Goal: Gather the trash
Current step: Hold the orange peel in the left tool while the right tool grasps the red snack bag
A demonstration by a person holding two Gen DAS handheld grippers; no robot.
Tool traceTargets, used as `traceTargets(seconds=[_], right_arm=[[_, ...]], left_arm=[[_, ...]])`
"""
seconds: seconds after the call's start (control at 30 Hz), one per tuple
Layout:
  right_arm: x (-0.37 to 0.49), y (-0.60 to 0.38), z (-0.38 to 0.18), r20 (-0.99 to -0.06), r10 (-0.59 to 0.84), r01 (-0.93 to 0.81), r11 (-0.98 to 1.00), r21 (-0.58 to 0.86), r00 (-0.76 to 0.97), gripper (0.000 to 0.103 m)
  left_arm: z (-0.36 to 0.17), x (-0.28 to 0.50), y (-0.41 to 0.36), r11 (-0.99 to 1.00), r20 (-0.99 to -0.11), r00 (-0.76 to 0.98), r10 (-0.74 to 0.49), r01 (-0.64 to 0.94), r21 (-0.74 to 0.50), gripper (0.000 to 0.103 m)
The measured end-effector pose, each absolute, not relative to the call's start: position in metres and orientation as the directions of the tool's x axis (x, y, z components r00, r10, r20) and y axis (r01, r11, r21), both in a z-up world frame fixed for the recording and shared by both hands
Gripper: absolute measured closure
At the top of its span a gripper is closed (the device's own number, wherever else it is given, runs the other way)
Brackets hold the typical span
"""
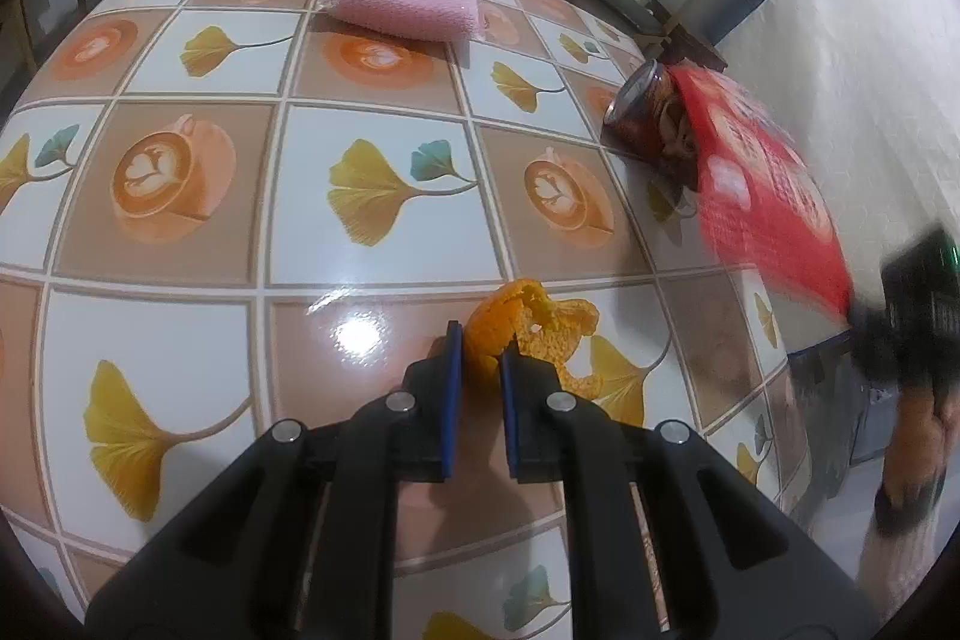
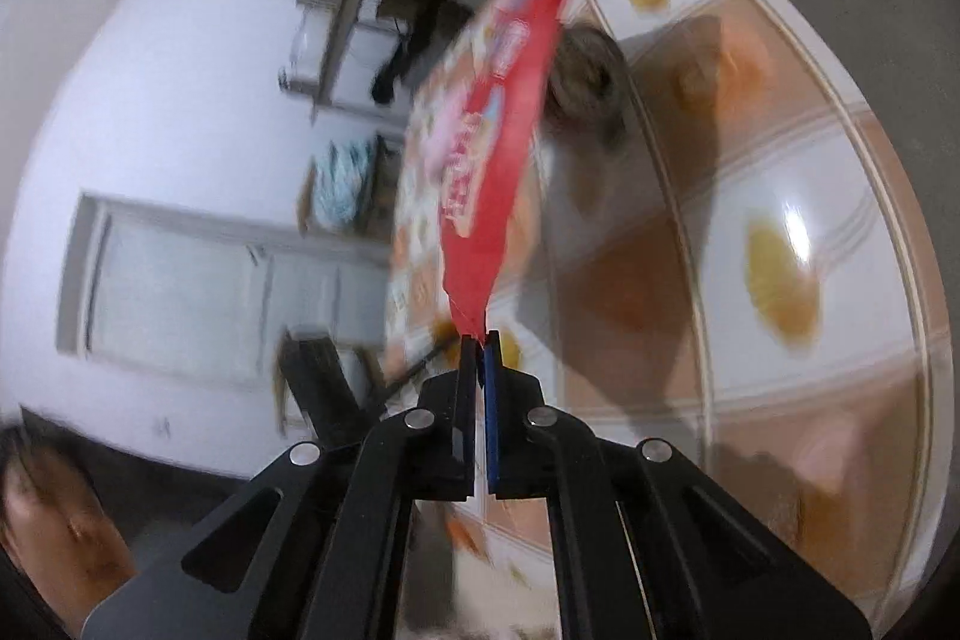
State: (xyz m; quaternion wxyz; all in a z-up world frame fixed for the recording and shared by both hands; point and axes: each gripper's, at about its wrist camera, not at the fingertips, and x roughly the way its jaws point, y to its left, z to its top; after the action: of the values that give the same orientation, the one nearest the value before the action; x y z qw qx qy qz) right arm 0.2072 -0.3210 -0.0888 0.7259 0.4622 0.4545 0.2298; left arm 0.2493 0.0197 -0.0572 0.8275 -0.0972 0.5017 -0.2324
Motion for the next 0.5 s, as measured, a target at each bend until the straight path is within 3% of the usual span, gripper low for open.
traceTargets(seconds=[0.1,0.17,0.27,0.5], right_arm=[[0.173,-0.312,-0.098,-0.513,0.754,0.093,0.525,0.846,0.411,0.098],[0.157,-0.311,-0.107,-0.606,0.702,0.125,0.609,0.783,0.374,0.095],[0.148,-0.321,-0.12,-0.682,0.634,0.215,0.655,0.724,0.365,0.057],[0.169,-0.345,-0.123,-0.638,0.605,0.231,0.614,0.755,0.477,0.051]], left_arm=[[-0.058,0.248,0.022,0.875,-0.786,0.39,-0.479,0.283,-0.393,0.093],[-0.058,0.247,0.023,0.876,-0.787,0.391,-0.478,0.282,-0.392,0.093],[-0.058,0.246,0.023,0.878,-0.789,0.393,-0.473,0.282,-0.386,0.093],[-0.058,0.244,0.023,0.879,-0.789,0.393,-0.471,0.279,-0.386,0.093]])
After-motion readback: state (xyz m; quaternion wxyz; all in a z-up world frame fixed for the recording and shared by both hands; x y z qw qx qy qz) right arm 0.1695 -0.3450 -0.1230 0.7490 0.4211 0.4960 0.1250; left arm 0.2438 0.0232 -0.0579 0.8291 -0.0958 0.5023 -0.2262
